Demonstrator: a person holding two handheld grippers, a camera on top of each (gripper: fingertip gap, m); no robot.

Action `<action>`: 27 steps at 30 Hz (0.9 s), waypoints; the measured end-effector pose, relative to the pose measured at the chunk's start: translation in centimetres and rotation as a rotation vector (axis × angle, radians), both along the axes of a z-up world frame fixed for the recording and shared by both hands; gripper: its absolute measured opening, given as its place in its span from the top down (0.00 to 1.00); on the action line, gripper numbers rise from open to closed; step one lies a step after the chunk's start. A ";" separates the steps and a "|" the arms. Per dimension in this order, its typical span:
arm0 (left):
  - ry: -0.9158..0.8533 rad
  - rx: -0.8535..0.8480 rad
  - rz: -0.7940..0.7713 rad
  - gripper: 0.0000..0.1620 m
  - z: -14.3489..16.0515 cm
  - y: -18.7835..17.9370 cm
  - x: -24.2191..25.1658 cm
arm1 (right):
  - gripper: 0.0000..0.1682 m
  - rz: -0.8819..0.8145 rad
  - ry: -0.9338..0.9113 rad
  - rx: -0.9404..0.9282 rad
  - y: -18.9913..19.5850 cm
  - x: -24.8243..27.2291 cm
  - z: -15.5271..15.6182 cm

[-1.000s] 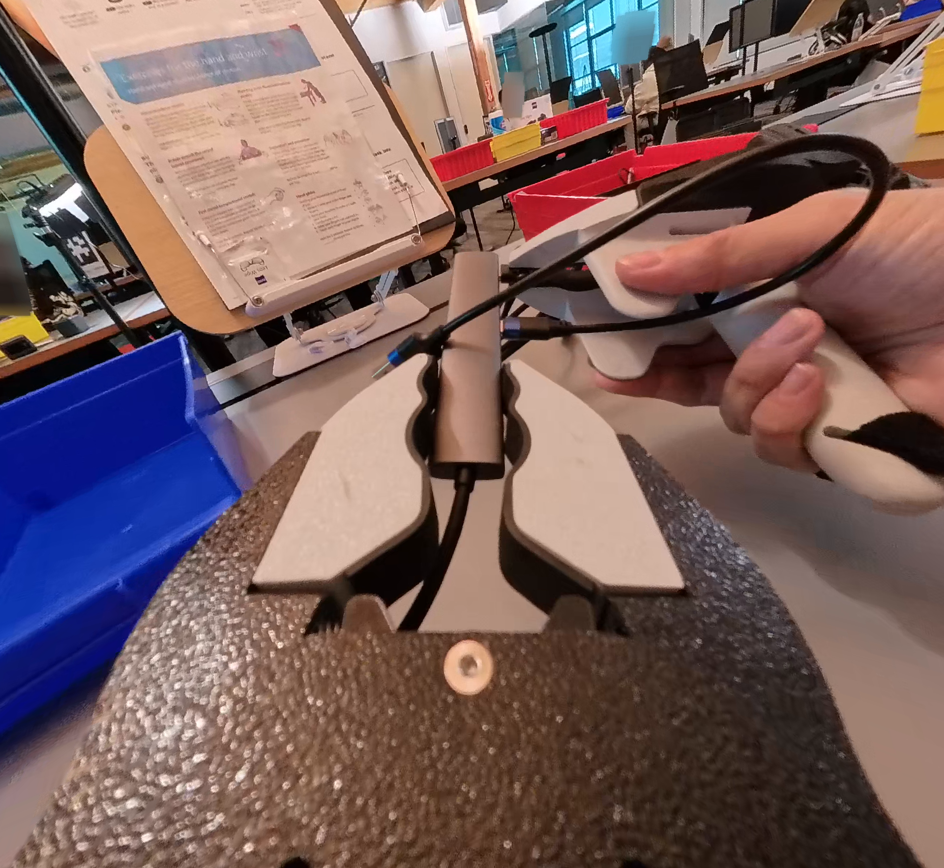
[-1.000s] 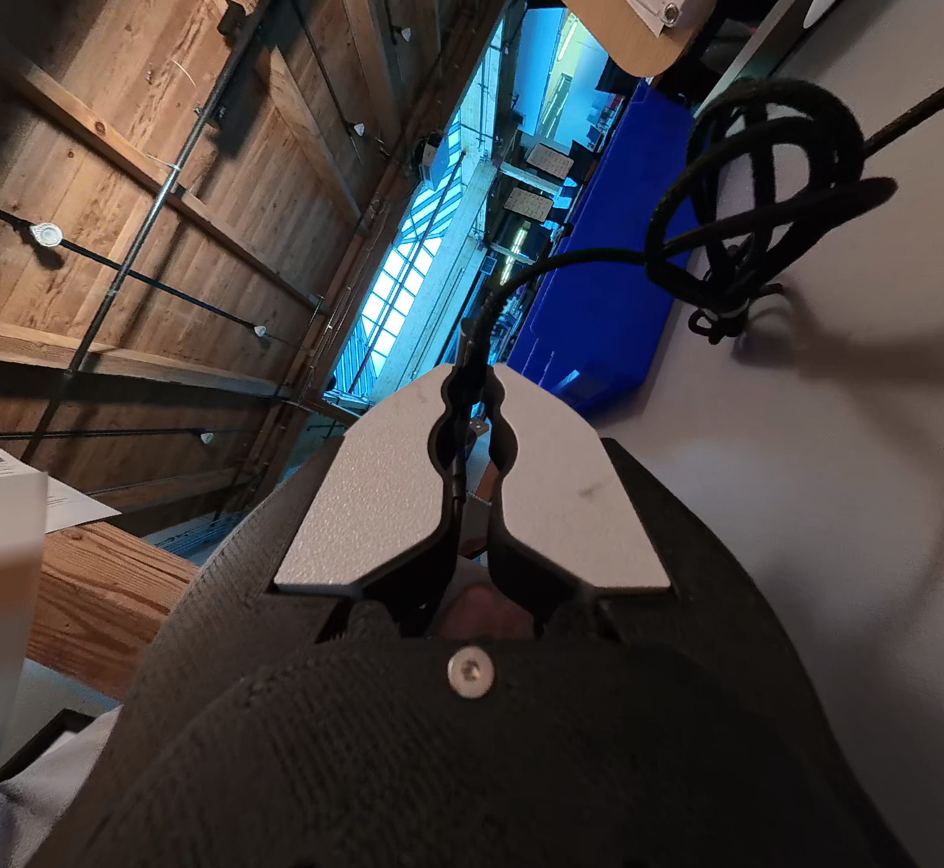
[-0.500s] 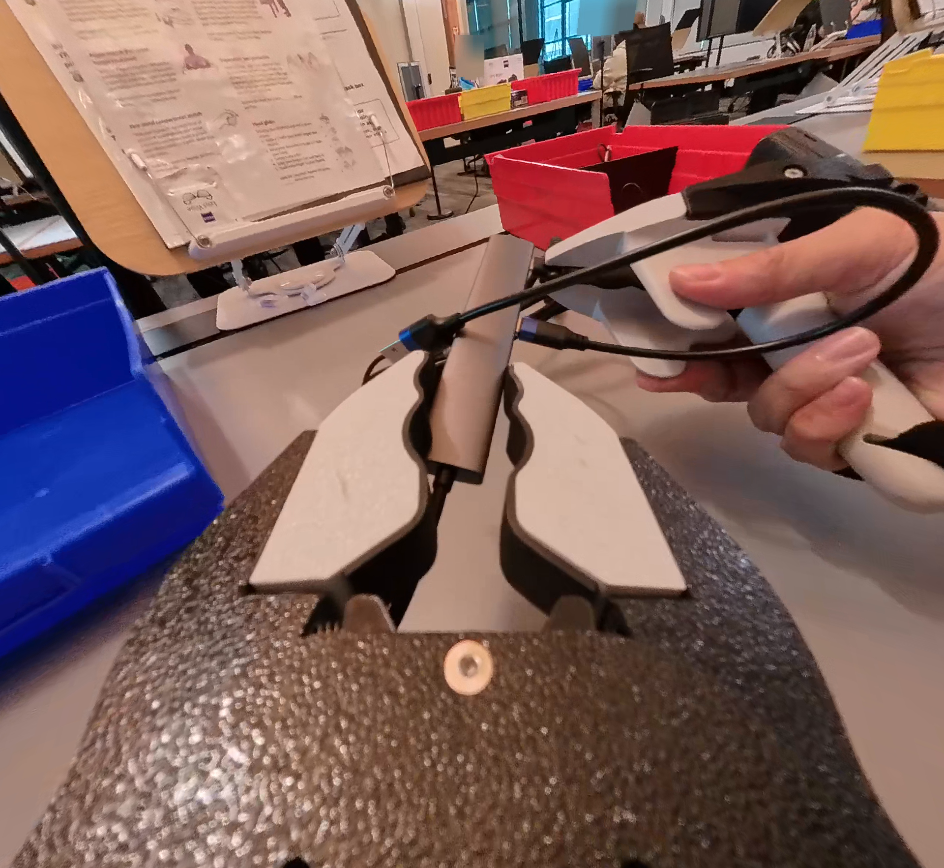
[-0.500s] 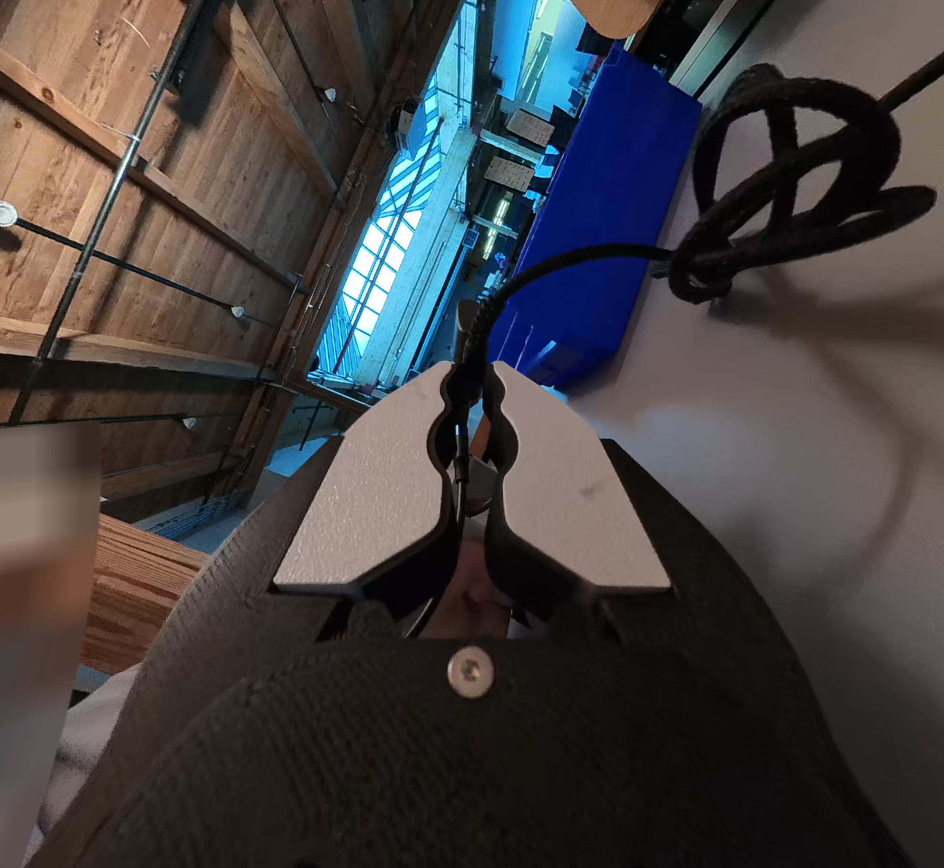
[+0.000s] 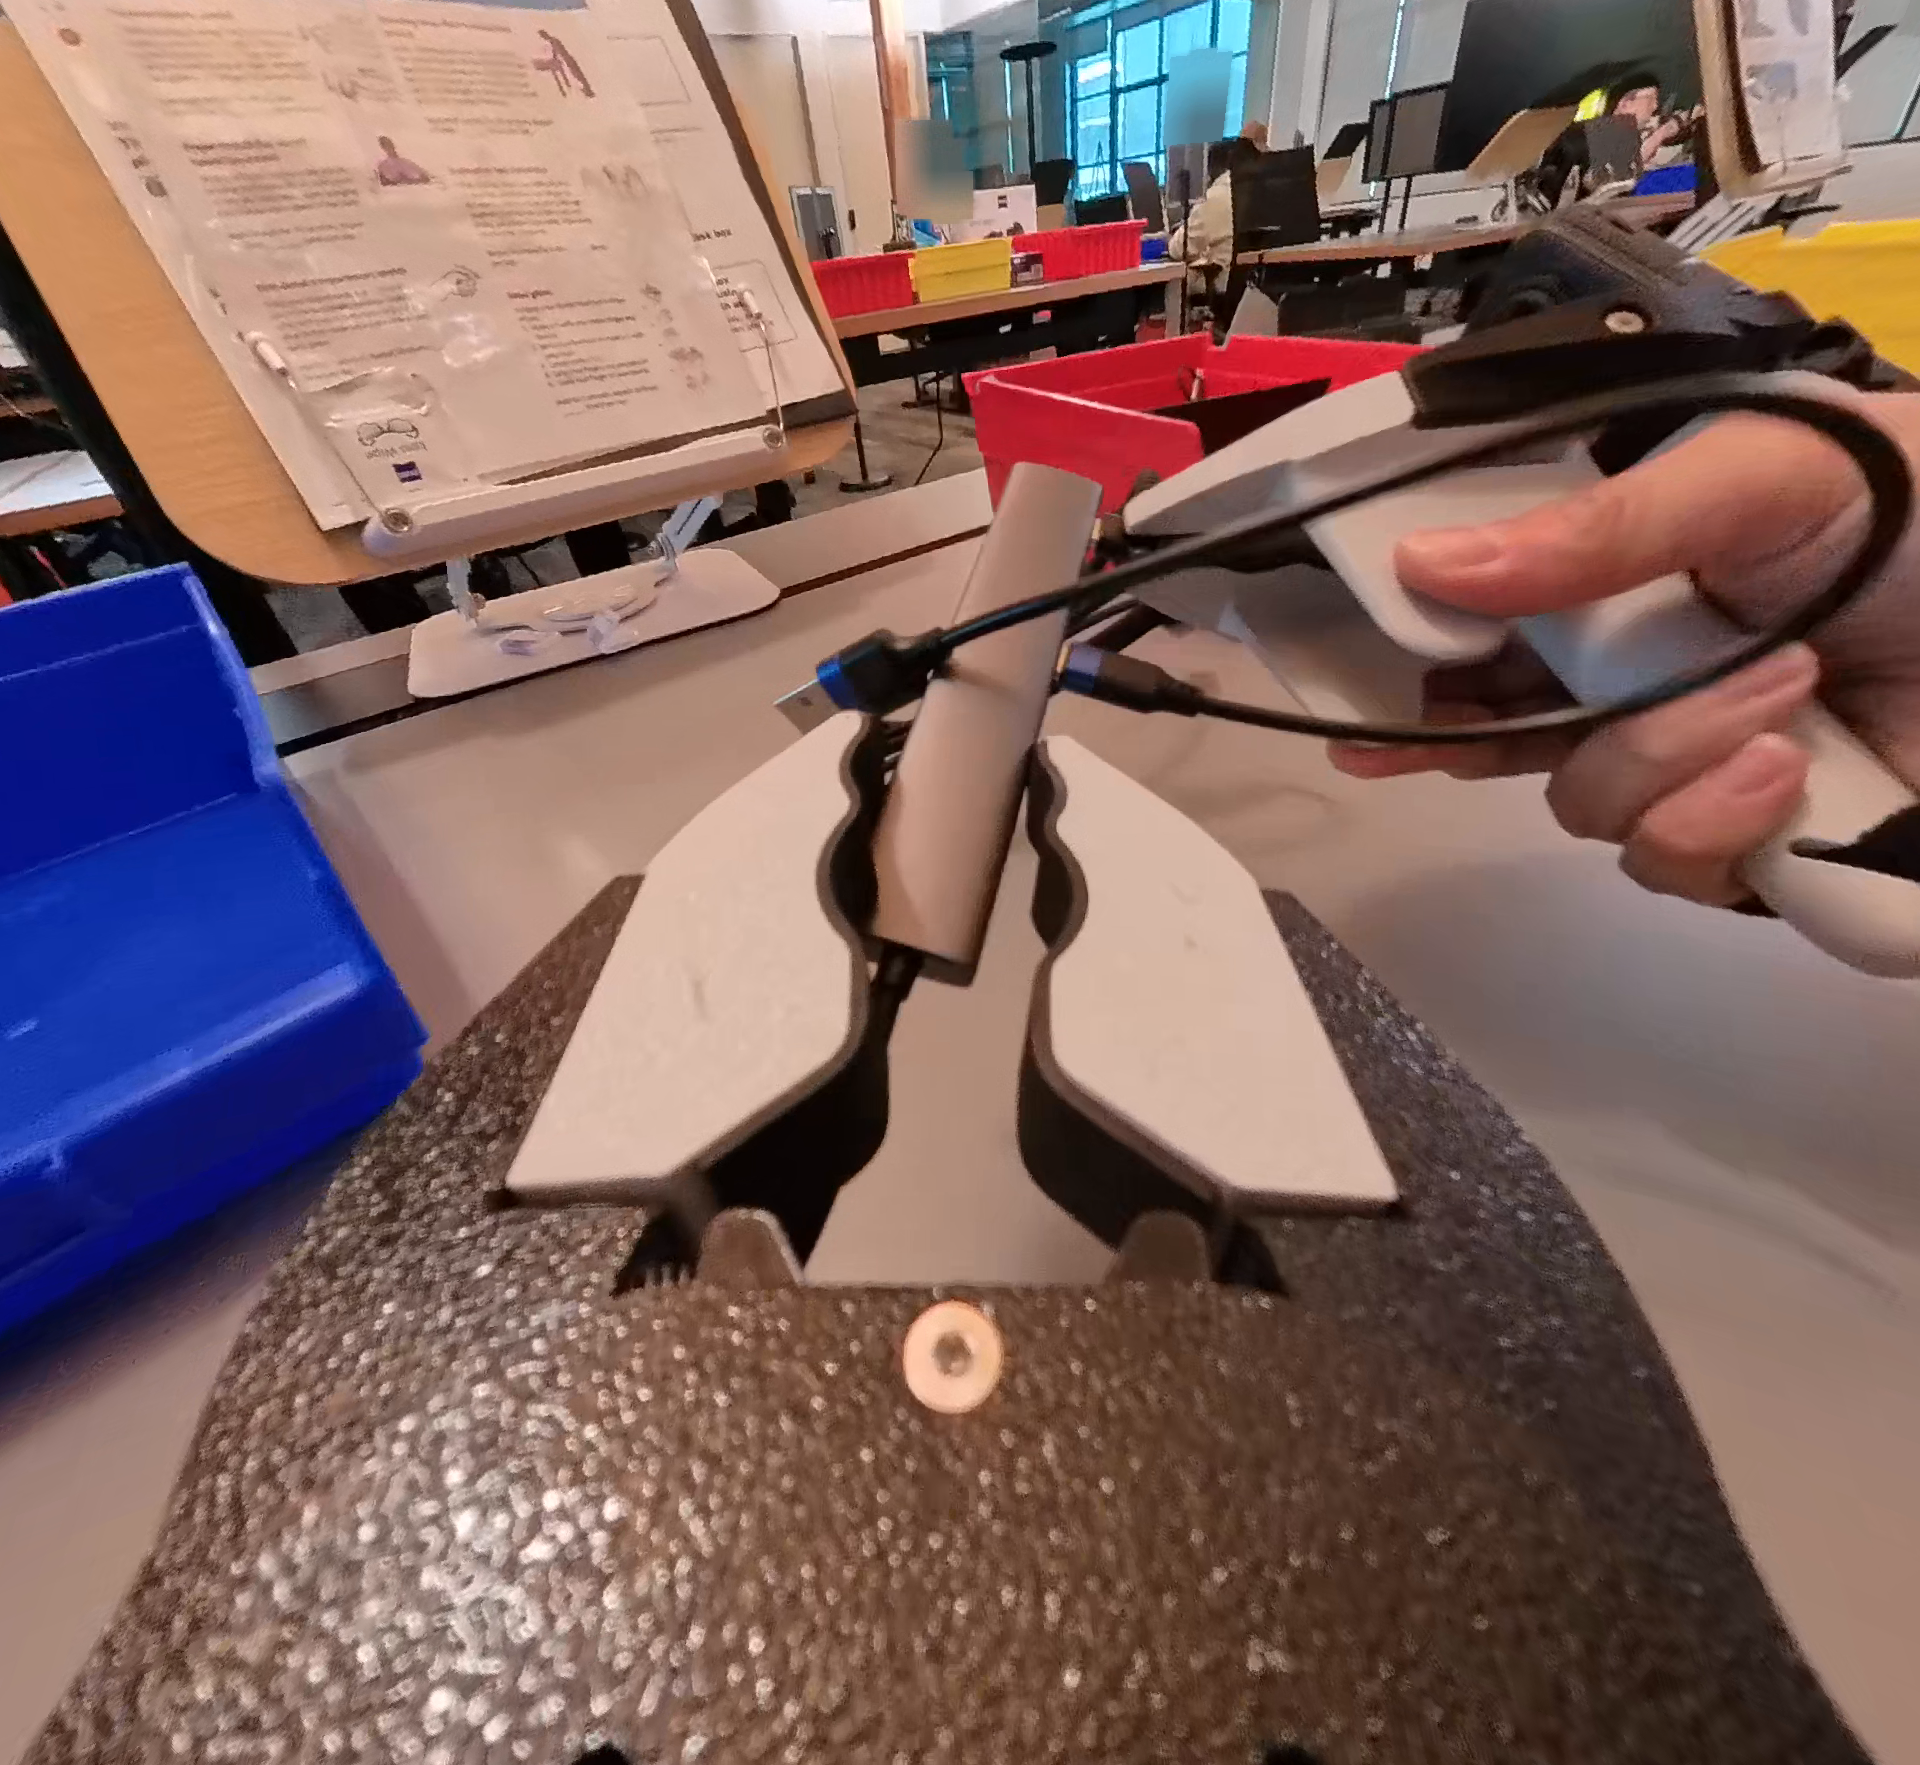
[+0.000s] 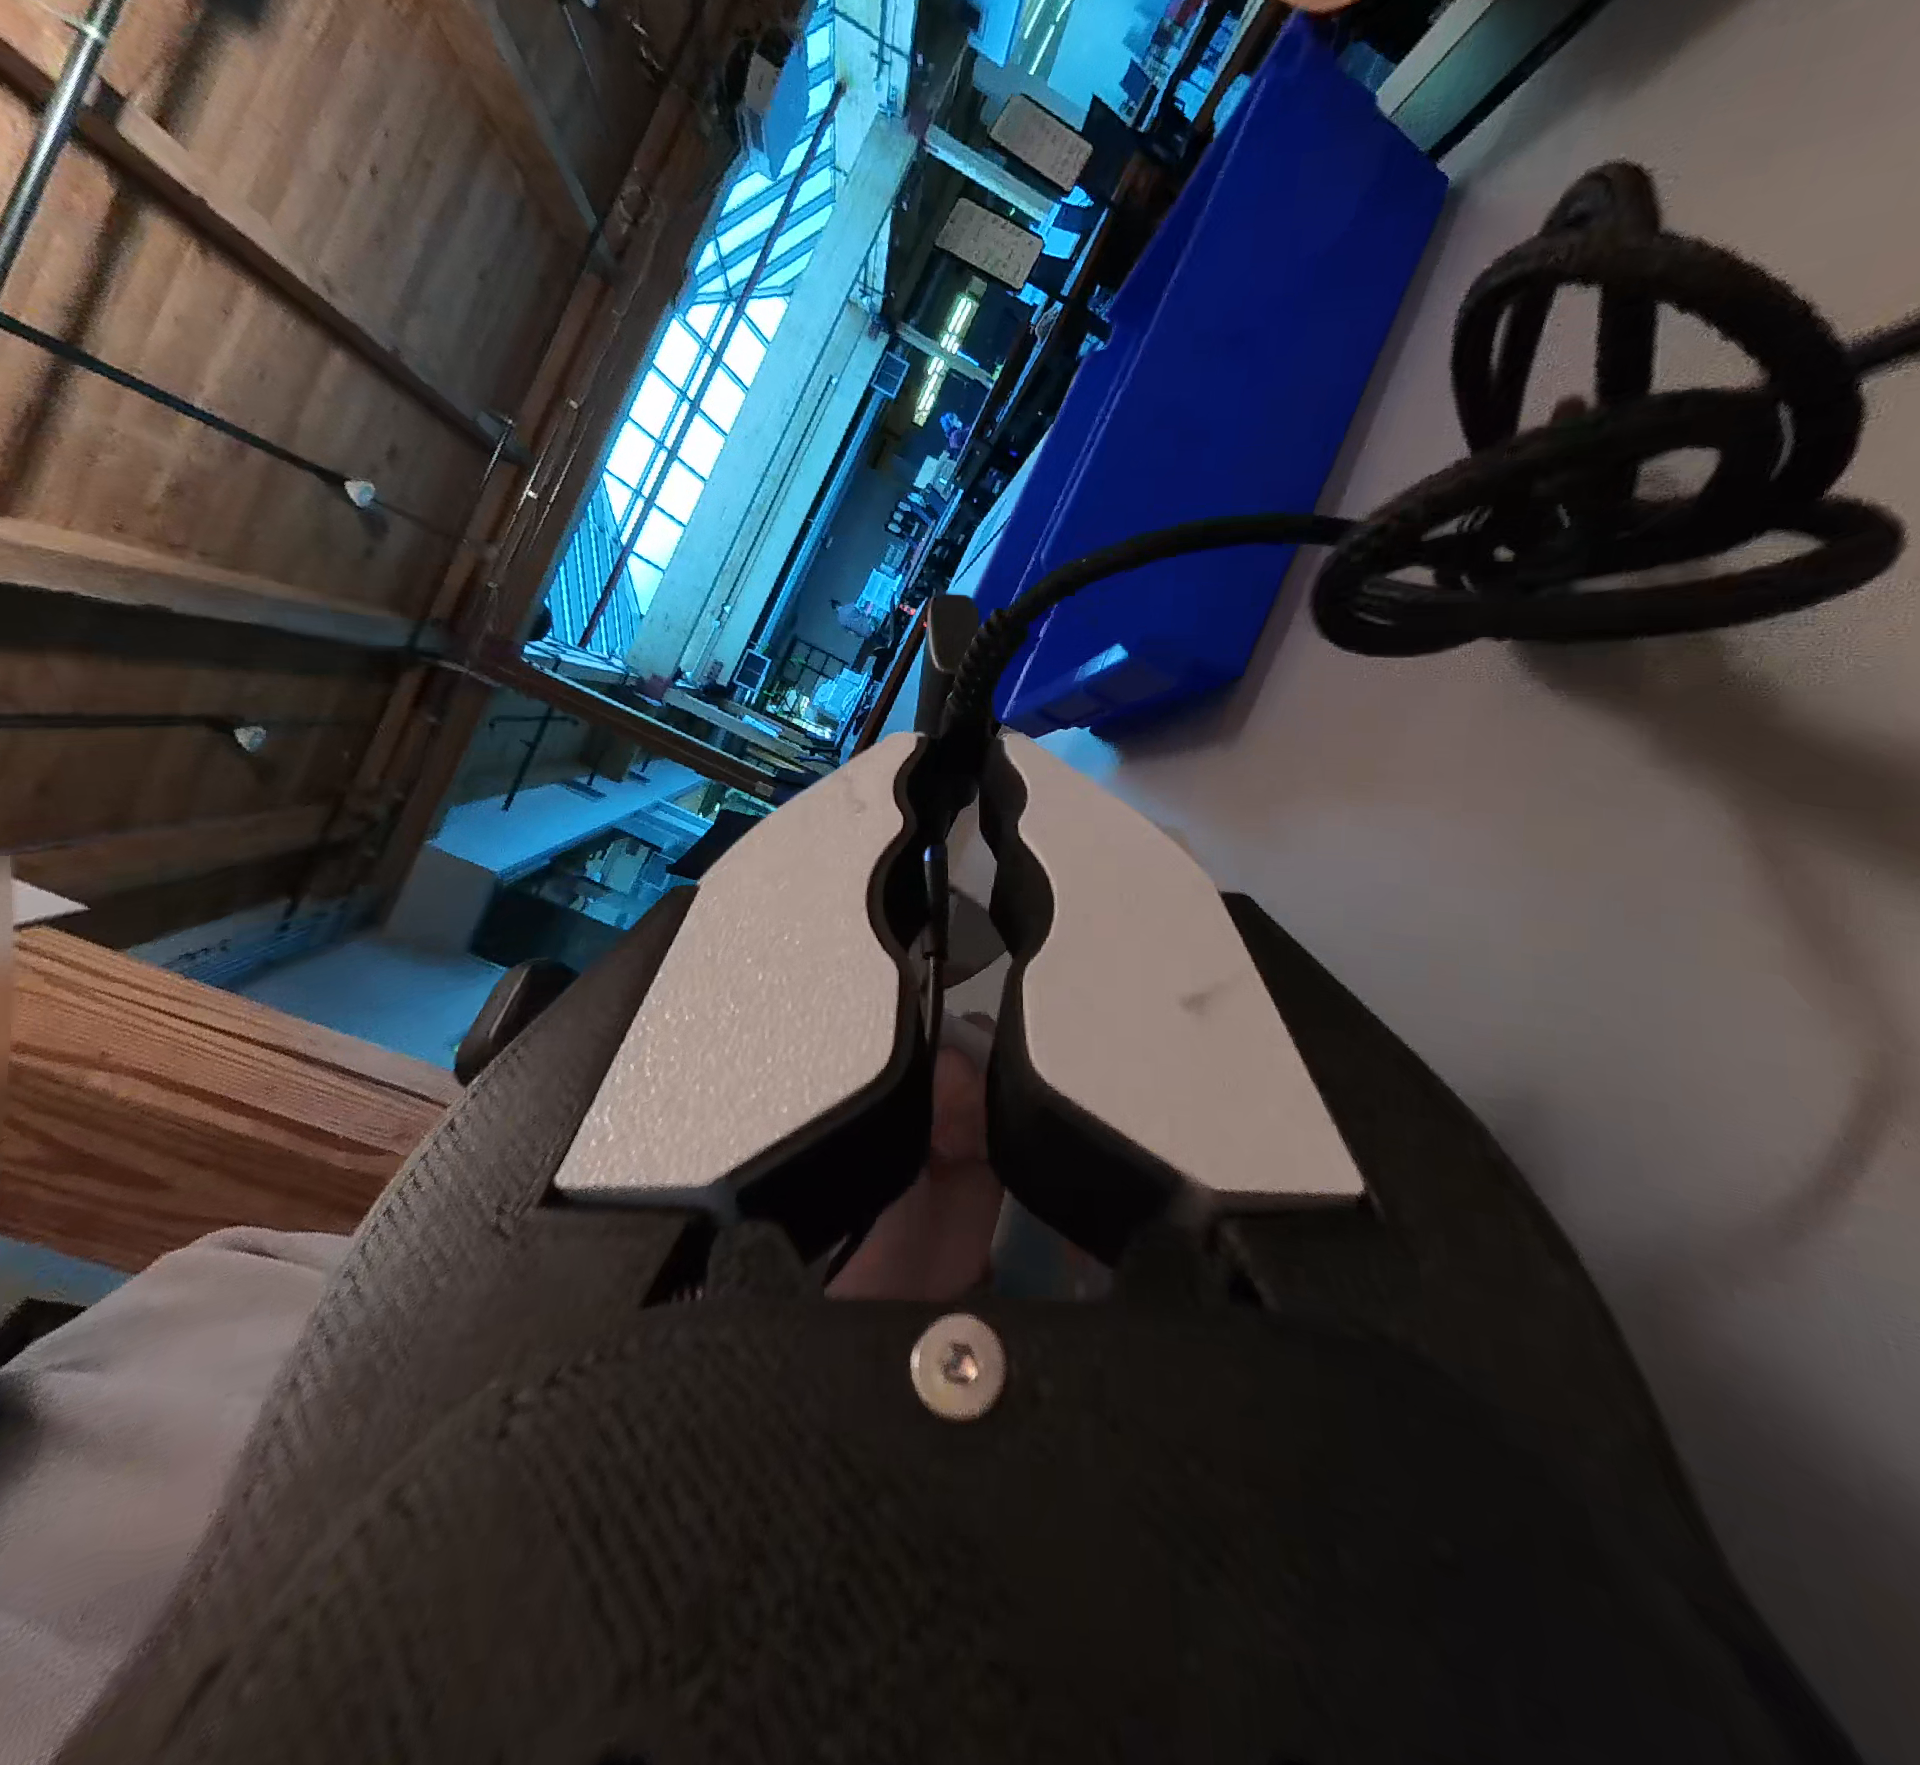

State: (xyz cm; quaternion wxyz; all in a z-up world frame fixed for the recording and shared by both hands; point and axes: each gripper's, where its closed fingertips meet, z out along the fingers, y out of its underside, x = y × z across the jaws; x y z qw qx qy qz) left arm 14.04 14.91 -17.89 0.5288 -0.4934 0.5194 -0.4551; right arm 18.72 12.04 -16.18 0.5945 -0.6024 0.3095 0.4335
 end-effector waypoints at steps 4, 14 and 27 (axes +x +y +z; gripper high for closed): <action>0.008 0.016 -0.019 0.84 -0.1 -0.8 0.1 | 0.95 -0.031 0.031 0.013 -0.9 0.3 -0.3; -0.056 -0.149 0.151 0.85 1.1 6.1 -1.9 | 0.95 -0.226 0.108 0.059 -5.7 4.3 -1.7; -0.065 0.029 0.104 0.86 1.1 5.4 -1.9 | 0.95 -0.090 -0.660 -0.283 -10.0 6.9 7.5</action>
